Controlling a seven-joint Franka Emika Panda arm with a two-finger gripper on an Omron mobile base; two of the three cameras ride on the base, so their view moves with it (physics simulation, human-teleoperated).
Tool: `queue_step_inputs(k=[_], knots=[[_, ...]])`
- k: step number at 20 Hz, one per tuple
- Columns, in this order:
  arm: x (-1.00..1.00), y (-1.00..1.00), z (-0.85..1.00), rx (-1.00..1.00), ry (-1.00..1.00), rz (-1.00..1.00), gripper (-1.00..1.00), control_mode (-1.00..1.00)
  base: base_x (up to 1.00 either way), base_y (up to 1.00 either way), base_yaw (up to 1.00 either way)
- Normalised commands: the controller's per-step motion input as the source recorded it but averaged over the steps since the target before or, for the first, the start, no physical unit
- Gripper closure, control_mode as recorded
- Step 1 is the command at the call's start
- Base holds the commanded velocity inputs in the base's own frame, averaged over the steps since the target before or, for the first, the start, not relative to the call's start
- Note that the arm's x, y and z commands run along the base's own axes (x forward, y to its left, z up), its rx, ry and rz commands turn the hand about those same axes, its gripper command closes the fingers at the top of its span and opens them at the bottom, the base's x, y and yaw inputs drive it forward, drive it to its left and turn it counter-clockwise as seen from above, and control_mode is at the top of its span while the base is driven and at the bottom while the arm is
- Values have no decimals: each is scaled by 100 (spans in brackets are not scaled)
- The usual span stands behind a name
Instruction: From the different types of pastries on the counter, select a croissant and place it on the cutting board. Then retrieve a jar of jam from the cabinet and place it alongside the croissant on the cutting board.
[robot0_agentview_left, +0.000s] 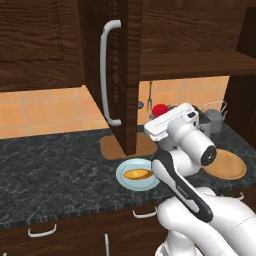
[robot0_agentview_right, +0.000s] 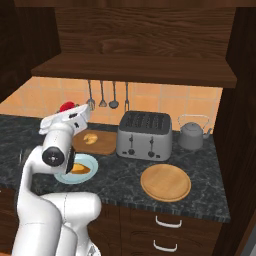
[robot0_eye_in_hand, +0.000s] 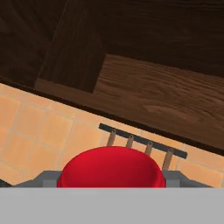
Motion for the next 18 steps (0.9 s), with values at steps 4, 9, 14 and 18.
queue_step_inputs(k=[4, 9, 14, 18], knots=[[34, -9, -65, 0, 0, 0, 100, -100, 0, 0, 0], [68, -12, -53, 12, 0, 1, 100, -100, 0, 0, 0], [66, 0, -99, 3, 5, 0, 100, -100, 0, 0, 0], [47, 24, -100, 0, 23, 4, 100, -100, 0, 0, 0]])
